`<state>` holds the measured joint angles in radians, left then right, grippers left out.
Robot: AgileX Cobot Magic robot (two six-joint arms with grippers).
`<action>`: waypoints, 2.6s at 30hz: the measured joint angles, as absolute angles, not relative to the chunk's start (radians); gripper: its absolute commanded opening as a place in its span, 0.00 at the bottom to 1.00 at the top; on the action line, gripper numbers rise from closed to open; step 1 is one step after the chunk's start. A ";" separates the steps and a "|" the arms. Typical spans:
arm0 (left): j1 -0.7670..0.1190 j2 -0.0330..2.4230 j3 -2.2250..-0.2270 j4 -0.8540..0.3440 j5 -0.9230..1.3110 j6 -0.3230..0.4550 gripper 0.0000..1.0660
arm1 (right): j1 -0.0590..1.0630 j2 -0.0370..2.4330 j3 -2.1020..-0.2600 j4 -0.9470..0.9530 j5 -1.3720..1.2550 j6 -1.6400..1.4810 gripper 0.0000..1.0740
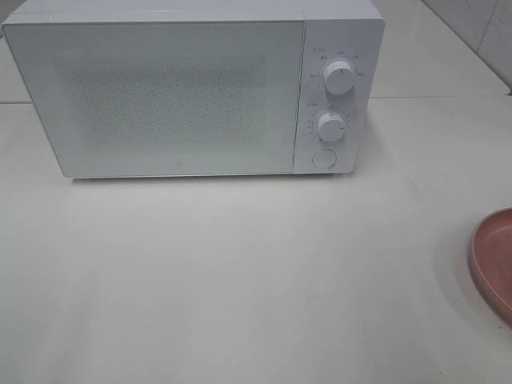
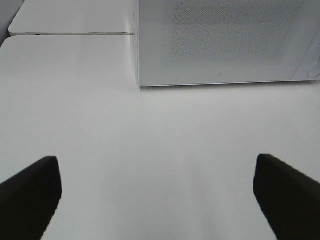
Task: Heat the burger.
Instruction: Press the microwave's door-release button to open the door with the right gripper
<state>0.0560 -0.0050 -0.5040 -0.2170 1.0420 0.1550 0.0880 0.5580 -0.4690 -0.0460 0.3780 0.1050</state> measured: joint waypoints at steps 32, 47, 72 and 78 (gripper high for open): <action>0.056 -0.005 -0.504 -0.217 1.042 0.155 0.94 | 0.088 1.124 -0.248 -0.025 -0.692 0.070 0.68; 0.056 -0.005 -0.504 -0.217 1.042 0.155 0.94 | 0.341 1.412 -0.246 0.311 -1.017 -0.180 0.68; 0.056 -0.005 -0.504 -0.217 1.042 0.155 0.94 | 0.856 1.729 -0.389 0.853 -1.203 -0.293 0.68; 0.056 -0.005 -0.504 -0.217 1.042 0.155 0.94 | 0.859 1.734 -0.411 0.857 -1.204 -0.275 0.68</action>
